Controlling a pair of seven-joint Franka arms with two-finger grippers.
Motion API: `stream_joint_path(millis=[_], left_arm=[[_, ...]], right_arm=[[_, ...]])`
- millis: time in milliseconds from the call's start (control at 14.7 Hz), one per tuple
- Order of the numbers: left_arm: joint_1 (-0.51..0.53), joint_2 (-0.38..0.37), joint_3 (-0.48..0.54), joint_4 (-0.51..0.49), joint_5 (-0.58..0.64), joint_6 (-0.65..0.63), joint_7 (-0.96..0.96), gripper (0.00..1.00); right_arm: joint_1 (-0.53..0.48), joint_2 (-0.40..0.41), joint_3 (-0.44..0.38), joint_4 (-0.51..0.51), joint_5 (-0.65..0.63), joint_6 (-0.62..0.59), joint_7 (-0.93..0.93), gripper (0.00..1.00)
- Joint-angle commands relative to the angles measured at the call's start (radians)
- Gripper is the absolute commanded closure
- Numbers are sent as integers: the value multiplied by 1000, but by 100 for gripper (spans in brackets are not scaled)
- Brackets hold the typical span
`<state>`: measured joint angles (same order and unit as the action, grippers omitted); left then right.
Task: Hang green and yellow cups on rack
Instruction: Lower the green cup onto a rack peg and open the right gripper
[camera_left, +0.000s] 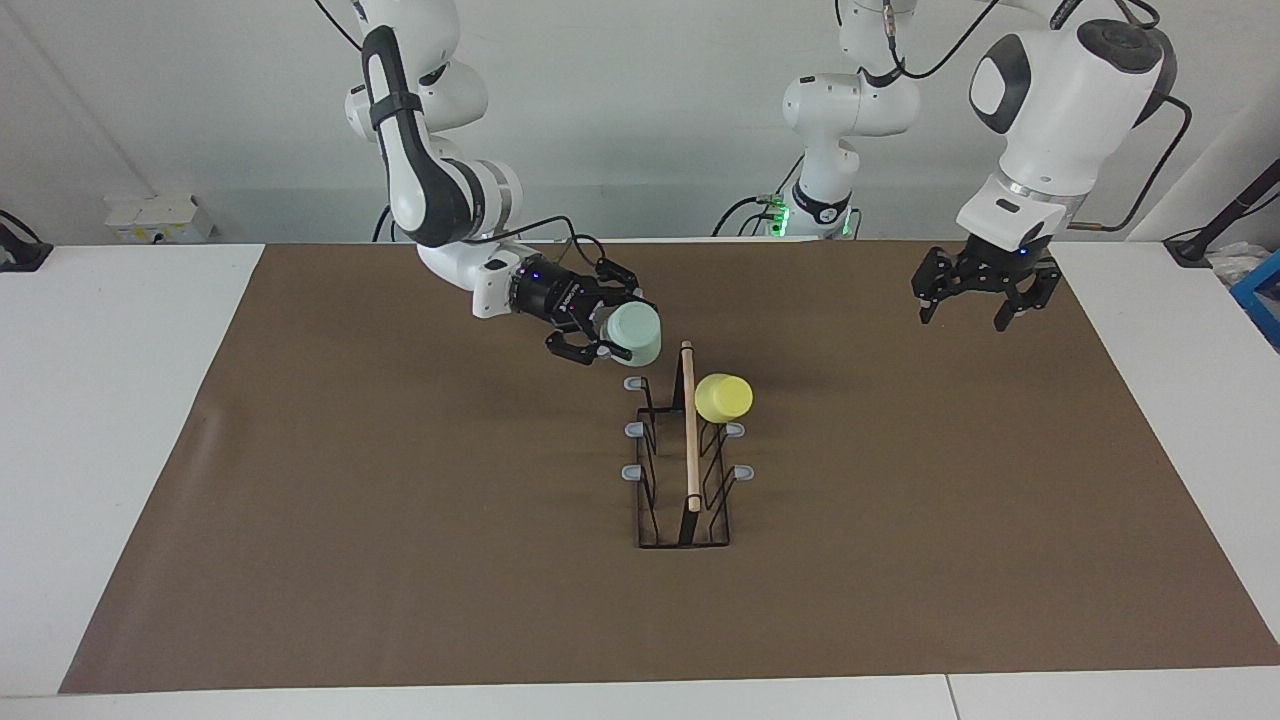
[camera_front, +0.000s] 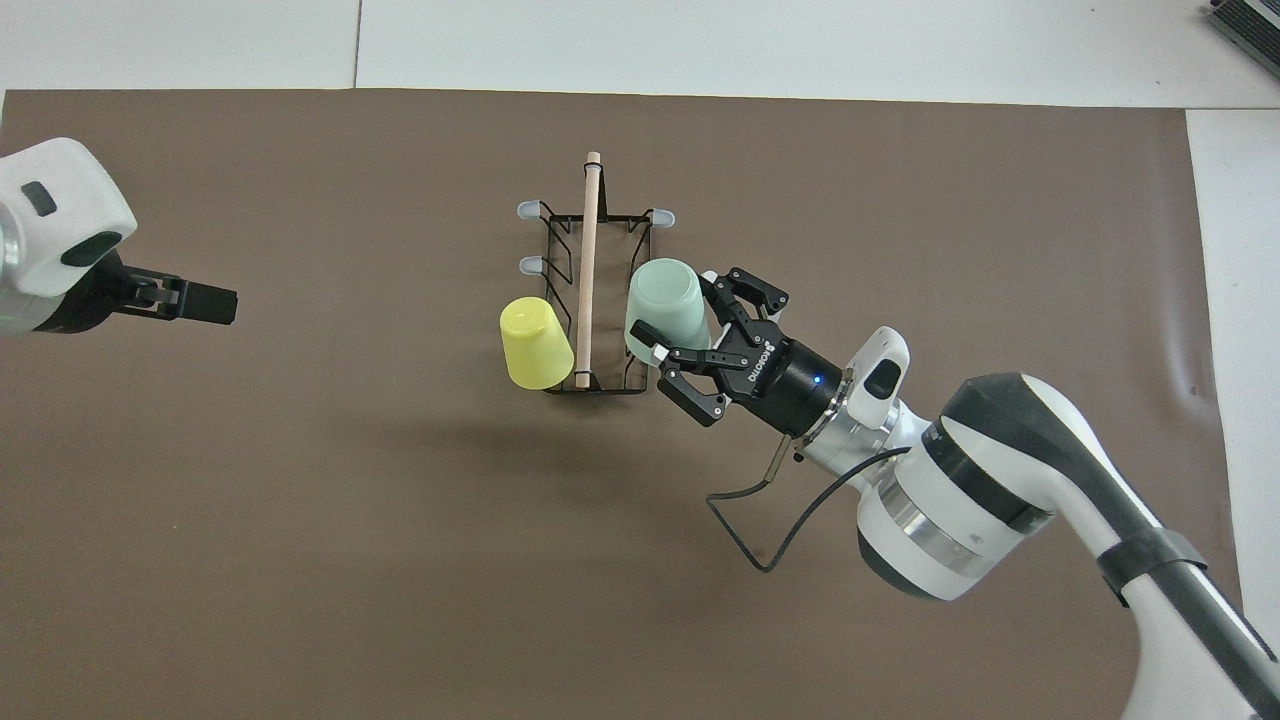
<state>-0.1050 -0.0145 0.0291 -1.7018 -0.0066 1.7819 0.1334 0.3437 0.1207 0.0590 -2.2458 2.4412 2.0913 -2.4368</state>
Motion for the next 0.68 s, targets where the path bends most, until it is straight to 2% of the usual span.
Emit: stream_joint_path(millis=[0,340,611], left_arm=[[18,45,-3,103,-16,-107,14,0],[18,48,-3,125,-13,-160,15,0],[10,48,-6,122,-3,-179,11,0]], right_arm=[[-9,97,7,-3,80,-134,-108,91],[-6,135,7,-27,91,-142,-177,91],[20,194,7,-44,172,-198,-243,91]])
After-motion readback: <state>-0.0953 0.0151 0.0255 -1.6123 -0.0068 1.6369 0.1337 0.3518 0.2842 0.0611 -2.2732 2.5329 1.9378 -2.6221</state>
